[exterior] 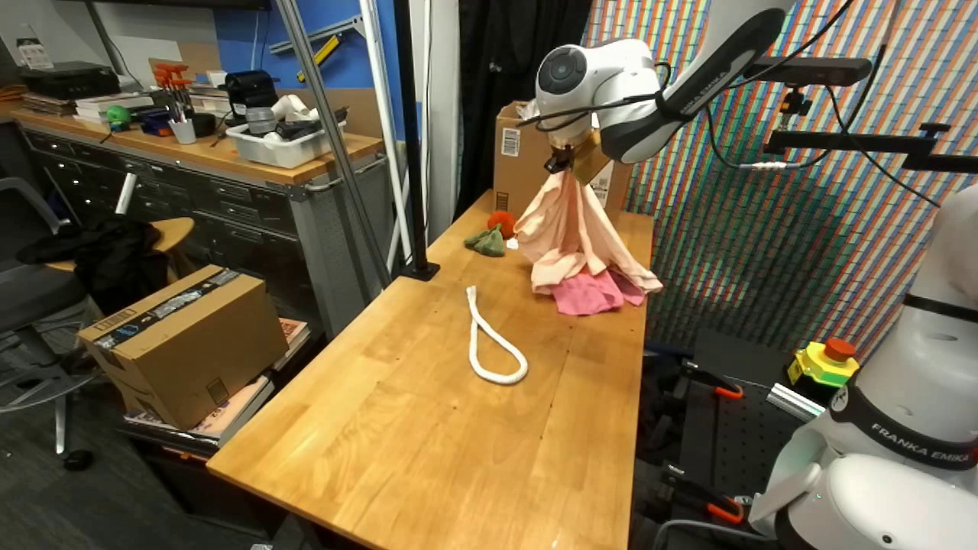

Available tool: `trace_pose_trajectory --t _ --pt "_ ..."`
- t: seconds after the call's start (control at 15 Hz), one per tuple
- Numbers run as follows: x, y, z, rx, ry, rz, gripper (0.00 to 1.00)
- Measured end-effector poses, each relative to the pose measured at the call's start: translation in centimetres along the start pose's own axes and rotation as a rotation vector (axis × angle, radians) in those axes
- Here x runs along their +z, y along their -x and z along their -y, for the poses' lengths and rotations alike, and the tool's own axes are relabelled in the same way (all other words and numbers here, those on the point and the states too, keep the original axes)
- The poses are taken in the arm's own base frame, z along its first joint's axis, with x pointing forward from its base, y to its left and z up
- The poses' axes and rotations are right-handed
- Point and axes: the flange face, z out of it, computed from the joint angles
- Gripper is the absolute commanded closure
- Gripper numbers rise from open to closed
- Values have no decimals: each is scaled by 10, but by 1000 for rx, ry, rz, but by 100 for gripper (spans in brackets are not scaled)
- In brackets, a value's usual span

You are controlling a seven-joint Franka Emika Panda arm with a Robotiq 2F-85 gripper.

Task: Move the radish to the right, move the pink and peach shirts to the right, move the peach shirt to the left

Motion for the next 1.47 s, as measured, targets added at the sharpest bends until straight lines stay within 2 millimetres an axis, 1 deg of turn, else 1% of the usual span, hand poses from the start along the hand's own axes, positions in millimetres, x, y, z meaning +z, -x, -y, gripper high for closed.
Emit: trace_pose_trajectory --t 0.4,0.67,1.0,1.2,1.33,1.47 --pt "-55 -21 -47 107 47 -88 99" --pt "-93 -35 -73 179 53 -163 99" --pt "-146 -49 -102 276 45 -285 99" --pt "-175 -53 -113 312 24 -333 99" --pt "-189 -54 -114 333 -23 -350 99" --pt "-200 -54 -110 344 -102 -359 99"
